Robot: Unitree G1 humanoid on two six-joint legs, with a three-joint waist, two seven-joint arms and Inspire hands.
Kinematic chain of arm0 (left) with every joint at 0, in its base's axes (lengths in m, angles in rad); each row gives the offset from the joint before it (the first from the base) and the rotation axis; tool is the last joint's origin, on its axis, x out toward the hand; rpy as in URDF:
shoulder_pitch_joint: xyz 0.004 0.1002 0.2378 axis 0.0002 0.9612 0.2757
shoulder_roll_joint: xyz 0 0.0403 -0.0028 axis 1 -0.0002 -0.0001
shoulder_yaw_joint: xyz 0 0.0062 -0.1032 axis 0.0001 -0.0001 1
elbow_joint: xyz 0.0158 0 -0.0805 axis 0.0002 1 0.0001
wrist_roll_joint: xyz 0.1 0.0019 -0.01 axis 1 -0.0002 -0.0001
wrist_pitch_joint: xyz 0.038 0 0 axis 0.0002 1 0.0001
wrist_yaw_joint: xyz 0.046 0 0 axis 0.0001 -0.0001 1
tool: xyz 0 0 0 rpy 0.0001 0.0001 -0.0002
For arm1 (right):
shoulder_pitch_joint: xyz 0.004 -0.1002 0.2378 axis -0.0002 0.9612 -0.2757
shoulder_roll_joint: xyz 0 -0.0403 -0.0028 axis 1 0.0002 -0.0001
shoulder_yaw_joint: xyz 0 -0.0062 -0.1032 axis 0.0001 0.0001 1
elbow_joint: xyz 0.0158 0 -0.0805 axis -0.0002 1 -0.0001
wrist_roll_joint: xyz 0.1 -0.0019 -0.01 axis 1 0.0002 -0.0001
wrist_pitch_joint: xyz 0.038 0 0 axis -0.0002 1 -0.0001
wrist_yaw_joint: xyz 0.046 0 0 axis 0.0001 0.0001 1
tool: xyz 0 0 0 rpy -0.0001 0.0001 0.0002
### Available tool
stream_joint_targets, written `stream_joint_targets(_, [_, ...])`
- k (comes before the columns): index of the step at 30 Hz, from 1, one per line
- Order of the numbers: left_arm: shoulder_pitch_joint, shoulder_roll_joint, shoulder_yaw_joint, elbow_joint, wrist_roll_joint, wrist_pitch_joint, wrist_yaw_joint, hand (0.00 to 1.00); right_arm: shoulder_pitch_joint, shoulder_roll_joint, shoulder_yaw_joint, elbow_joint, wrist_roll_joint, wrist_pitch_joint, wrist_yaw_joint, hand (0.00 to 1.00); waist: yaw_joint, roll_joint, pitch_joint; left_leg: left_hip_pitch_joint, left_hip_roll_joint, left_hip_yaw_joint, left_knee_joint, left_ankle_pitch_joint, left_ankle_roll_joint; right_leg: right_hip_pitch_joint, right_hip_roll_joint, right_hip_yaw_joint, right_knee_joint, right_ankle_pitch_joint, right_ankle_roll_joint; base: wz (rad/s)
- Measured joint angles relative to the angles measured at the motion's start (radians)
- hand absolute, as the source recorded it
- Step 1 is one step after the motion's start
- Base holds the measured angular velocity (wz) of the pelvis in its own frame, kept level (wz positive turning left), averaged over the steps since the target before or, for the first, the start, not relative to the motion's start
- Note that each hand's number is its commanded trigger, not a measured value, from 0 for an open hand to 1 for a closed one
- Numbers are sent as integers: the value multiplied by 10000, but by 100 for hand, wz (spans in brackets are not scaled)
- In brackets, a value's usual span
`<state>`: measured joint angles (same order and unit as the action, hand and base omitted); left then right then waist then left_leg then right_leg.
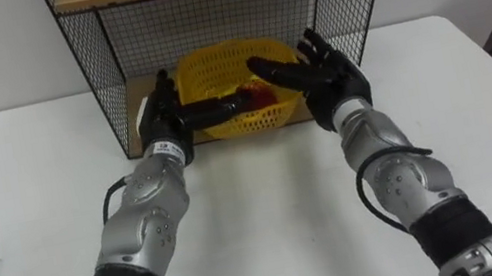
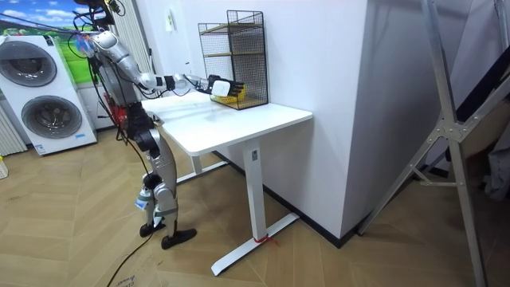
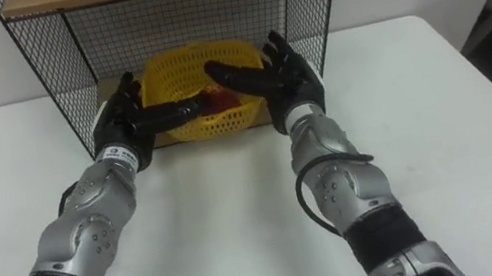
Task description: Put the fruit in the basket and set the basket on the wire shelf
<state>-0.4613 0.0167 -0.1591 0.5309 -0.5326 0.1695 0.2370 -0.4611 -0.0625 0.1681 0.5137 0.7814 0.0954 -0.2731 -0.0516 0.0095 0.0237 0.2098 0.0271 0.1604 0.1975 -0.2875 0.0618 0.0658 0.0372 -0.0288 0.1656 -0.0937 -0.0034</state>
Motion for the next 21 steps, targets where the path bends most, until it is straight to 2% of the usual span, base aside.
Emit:
stream_joint_targets(5, [-83,6,84,358,175,48,0,0,-230,45,-355,860,-31,154,48,0,15,14,-8,105,-20,0,-3,0,0,86,-8,-2,-3,0,0,-3])
stream_joint_targets(10, [-82,2,605,782,222,66,7,0,-336,65,-831,1847,94,168,153,0,-16,61,-33,294,-26,-11,-7,0,0,366,-22,4,-165,1,2,1])
stream_joint_targets(16, [-122,-47,563,796,212,64,93,0,-661,66,-912,2333,236,149,143,0,-5,152,-62,158,-17,-34,7,0,0,285,-27,-48,-157,1,2,0])
stream_joint_targets(17, [-189,-44,566,862,214,64,93,0,-781,72,-912,2479,257,145,147,0,-22,158,-69,93,-17,-48,20,0,0,232,-28,-50,-142,1,2,4])
stream_joint_targets(21, [-1330,-6,598,1937,249,27,82,0,-2179,63,-922,3718,353,138,180,0,32,188,-86,-544,-17,-86,188,14,17,-474,-47,-81,68,142,-33,-1])
